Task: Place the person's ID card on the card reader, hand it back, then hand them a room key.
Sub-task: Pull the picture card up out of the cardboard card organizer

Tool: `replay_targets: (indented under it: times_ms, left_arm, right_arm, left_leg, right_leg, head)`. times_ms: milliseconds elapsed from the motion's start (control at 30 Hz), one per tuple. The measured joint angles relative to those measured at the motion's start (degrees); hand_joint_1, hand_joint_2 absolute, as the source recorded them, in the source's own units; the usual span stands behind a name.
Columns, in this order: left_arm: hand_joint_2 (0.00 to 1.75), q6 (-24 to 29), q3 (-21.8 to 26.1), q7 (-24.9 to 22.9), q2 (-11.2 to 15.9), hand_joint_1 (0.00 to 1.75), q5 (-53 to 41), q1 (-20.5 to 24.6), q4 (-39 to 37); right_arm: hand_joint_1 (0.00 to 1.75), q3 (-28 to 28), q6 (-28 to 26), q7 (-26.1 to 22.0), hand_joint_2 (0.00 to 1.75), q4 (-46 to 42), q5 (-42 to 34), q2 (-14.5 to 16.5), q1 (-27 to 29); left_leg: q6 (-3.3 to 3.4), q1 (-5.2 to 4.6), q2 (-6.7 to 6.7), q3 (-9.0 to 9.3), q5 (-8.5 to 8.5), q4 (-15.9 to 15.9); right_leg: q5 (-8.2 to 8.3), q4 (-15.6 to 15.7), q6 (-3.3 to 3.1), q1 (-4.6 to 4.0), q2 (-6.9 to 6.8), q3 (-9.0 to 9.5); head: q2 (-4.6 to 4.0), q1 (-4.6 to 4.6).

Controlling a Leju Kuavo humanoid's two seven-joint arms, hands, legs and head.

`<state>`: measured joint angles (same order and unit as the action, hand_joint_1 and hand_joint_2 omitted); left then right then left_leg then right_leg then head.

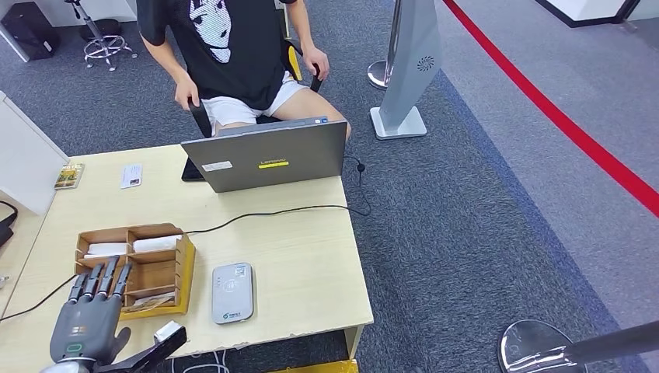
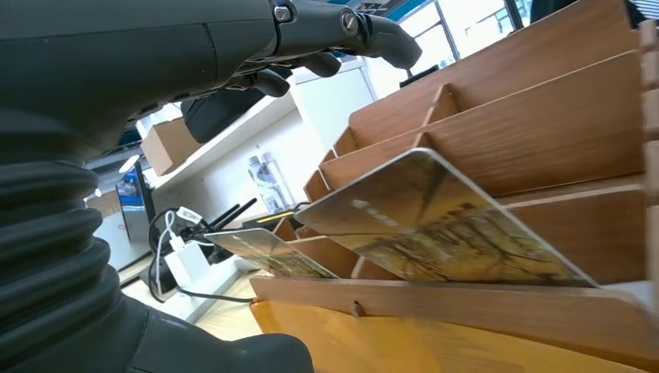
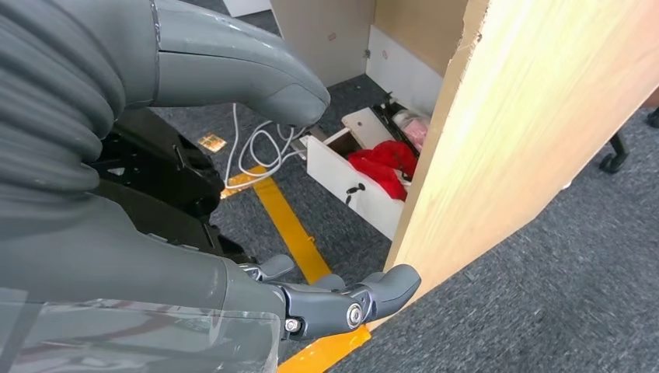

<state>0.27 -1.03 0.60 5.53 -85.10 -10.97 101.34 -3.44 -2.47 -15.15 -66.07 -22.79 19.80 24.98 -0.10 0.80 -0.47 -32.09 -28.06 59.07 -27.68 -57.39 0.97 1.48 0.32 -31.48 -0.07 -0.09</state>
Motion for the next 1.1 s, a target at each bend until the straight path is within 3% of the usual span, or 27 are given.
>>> replay_targets:
  times_ms: [267,700,1100]
  left_arm:
    - [1.75,-1.6,-2.8,-1.8,-2.8,0.00,-1.0,-0.2,-0.1]
    - [1.75,-1.5,-4.0,-3.4,-3.7,0.00,-0.7,-0.2,0.4]
    - [1.75,-1.3,0.6,-2.7,-2.4,0.00,1.9,-0.1,2.0]
  right_arm:
    - [0.00,0.0,-0.6,0.2,1.75,0.0,-0.6,0.0,0.1]
    - [0.00,0.1,-1.1,0.5,1.75,0.0,-0.6,0.0,0.1]
    - [0.00,0.5,-3.2,1.3,1.75,-0.8,-1.5,0.0,0.6]
  left_leg:
    - [0.00,0.00,0.00,-0.01,0.00,0.0]
    - [0.00,0.00,-0.01,-0.02,0.00,0.0]
    - [0.00,0.01,0.00,-0.02,0.00,0.0]
  right_leg:
    - [0.00,0.0,0.00,0.00,-0.01,0.01]
    - [0.00,0.0,0.00,0.00,-0.01,0.01]
    - [0.00,0.0,0.00,0.00,0.00,0.01]
  head:
    - [0.00,0.00]
    - [0.00,0.00]
    - [0.00,0.00]
